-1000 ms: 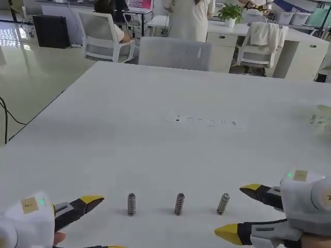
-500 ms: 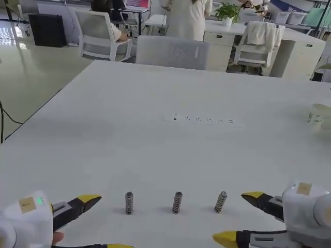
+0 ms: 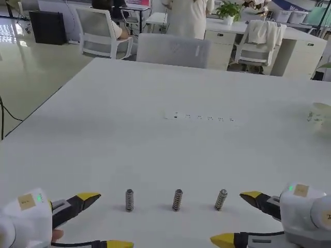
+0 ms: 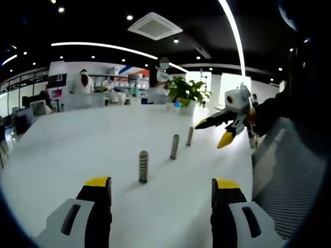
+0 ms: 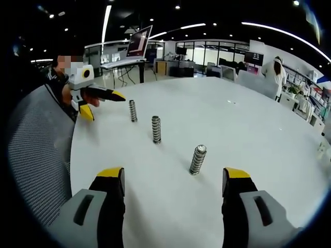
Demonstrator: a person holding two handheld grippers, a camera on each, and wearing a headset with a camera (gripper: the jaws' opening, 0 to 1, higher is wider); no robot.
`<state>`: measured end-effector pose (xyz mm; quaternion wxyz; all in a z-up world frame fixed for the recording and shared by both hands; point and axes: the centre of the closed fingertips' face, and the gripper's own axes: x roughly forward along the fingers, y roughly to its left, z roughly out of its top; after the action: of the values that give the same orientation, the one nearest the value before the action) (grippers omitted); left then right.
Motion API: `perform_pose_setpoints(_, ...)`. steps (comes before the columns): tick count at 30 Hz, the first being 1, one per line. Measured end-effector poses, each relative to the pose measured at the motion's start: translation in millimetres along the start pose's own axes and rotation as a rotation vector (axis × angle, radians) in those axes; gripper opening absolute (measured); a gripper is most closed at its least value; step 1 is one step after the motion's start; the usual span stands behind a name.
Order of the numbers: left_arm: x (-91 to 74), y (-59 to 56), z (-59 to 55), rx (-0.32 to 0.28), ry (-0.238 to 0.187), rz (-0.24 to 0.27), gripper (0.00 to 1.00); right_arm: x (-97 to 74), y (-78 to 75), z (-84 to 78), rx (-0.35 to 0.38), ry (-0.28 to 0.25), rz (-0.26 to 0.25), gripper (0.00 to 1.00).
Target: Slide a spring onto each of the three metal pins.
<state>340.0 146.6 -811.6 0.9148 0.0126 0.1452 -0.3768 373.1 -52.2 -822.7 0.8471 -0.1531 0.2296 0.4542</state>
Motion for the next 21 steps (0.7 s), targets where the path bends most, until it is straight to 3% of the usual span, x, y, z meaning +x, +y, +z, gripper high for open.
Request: perform_pose_setpoints(21, 0.2, -1.7, 2.3, 0.010, -0.004, 0.001, 0.75, -1.5, 0.8, 1.5, 0.004, -0.005, -0.004, 0.77)
